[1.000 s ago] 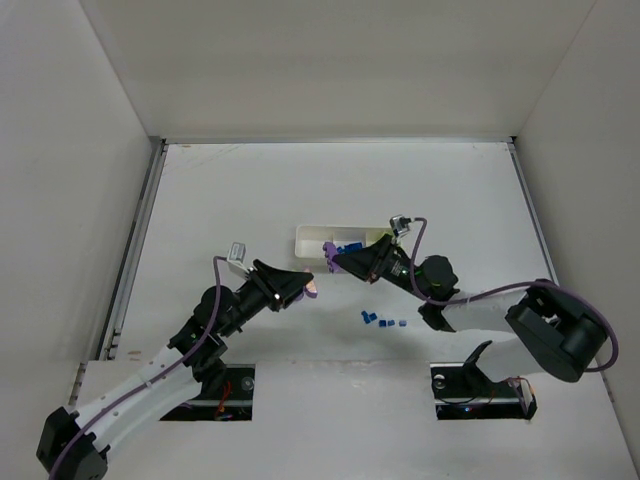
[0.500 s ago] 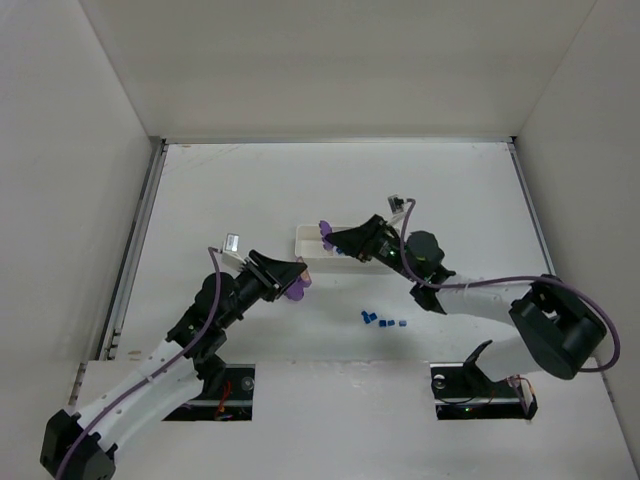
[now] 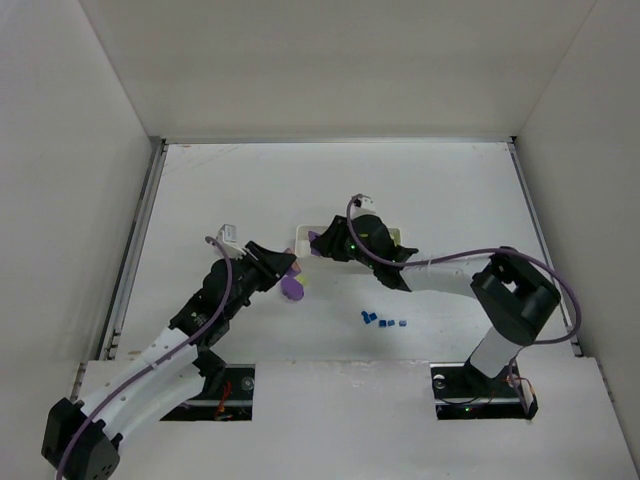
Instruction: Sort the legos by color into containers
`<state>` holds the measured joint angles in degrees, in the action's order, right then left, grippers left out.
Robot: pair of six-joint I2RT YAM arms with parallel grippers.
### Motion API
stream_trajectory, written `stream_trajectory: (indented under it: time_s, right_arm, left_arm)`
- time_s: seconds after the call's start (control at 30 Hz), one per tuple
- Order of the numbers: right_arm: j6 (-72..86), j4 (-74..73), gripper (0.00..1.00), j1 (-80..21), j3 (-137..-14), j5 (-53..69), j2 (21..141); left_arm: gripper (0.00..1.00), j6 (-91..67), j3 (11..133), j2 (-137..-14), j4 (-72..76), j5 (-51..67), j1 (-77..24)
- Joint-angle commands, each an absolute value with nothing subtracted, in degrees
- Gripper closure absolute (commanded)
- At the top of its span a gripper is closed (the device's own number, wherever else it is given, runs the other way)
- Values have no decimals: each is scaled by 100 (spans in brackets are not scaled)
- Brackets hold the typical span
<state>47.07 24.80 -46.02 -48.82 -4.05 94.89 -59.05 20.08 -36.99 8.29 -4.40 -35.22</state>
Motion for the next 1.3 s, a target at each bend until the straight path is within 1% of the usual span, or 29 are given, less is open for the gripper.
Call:
stream_trajectory:
  time_s: [0.0, 0.17, 0.23, 0.37, 0.47, 0.57, 0.63, 0.77, 0.83, 0.93, 1.07, 1.27]
  right_arm:
    - [4465, 2162, 66, -4706, -5264, -870, 9615]
    - [4509, 2162, 61, -4698, -5344, -1011, 9747]
    - [4526, 2180, 58, -4706, -5379, -985, 9791]
    - [4544, 2206, 41, -4706, -5414, -993, 9739]
    - [4579, 2259, 35, -4706, -5327, -984, 9519]
    - [4588, 2285, 34, -4706, -5108, -1028, 9125]
    - [4588, 2346, 35, -4706, -4870, -1107, 8826]
    - [4614, 2522, 49, -4698, -4256, -1371, 8210]
    - [4623, 2592, 51, -4698, -3895, -1476, 7885]
    - [4658, 2672, 51, -4706, -3438, -1634, 7463]
    - [4719, 2725, 48, -4829, -3042, -1749, 7041]
    - [4737, 2725, 45, -5067, -2769, -1977, 6601]
  left_arm:
    - [83, -5573, 2311, -3805, 888, -782, -3502]
    - [83, -5415, 2425, -4121, 967, -949, -3485]
    - [83, -5370, 2487, -4262, 1010, -993, -3493]
    - [83, -5291, 2566, -4517, 1160, -1037, -3502]
    - [83, -5256, 2654, -4780, 1265, -1055, -3502]
    - [83, -5151, 2803, -5175, 1432, -1055, -3537]
    - [83, -5028, 2970, -5526, 1529, -1055, -3546]
    - [83, -4808, 3356, -6317, 1748, -1055, -3599]
    - [83, -4694, 3559, -6704, 1819, -1081, -3625]
    - [82, -4483, 3831, -7171, 1854, -1230, -3660]
    - [81, -4202, 4165, -7672, 1924, -1581, -3792]
    - [78, -3850, 4421, -8112, 2188, -1916, -3968]
